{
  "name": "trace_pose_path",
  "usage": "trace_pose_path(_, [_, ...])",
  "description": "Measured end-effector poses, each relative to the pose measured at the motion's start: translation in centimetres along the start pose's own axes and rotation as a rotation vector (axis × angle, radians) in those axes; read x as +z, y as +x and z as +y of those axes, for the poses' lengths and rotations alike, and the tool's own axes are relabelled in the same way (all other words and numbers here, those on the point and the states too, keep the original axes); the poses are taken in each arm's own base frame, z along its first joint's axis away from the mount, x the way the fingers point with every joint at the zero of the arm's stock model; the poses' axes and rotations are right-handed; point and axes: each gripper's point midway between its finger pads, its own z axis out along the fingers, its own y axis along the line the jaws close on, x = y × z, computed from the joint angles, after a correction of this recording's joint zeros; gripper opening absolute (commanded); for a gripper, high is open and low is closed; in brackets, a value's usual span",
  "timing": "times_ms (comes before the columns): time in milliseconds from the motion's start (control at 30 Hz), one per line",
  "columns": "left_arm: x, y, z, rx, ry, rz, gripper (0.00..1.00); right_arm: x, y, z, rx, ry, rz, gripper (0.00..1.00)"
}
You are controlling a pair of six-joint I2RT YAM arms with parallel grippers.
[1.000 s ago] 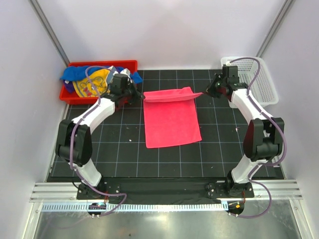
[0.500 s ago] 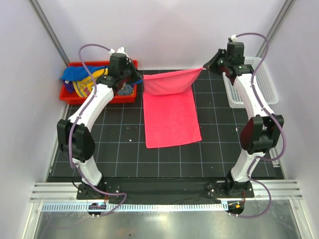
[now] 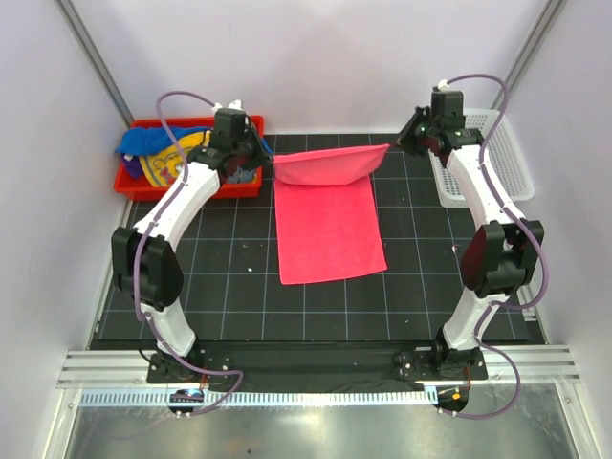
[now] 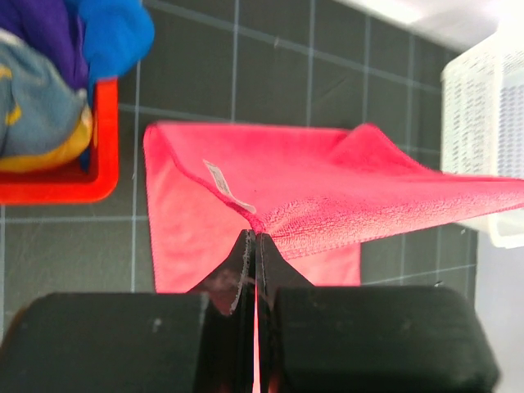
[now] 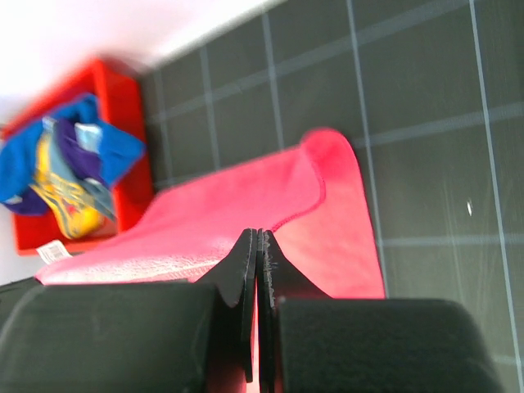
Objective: Fold and stack the towels
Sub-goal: Fold the towel
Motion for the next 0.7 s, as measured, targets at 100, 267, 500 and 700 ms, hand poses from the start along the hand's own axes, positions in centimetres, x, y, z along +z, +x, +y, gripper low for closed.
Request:
trace_pose_path(100, [0.6,2.2,1.3,-0.006,-0.024,0.052,0.0,0.4,2.5,-1.8,0.013,0.038,0.057,0.01])
trace_pose_path(267, [1.1,6.1,3.4,-0.021,-0.05,0.149,0.0,-0.4,6.6,-4.2,0.029,0.087,0.131,0.01])
trace_pose_path(500, [-0.1,9.5,4.4,-0.033,-0.052,0.22,0.0,-2.9,9.2,-5.2,0.038,0.089,0.142,0.01])
trace_pose_path(700, [-1.2,11.5,4.4,-0.039,-0.04,0.239,0.0,-3.9,11.5,-6.6,0.043,0.097,0.152,0.01])
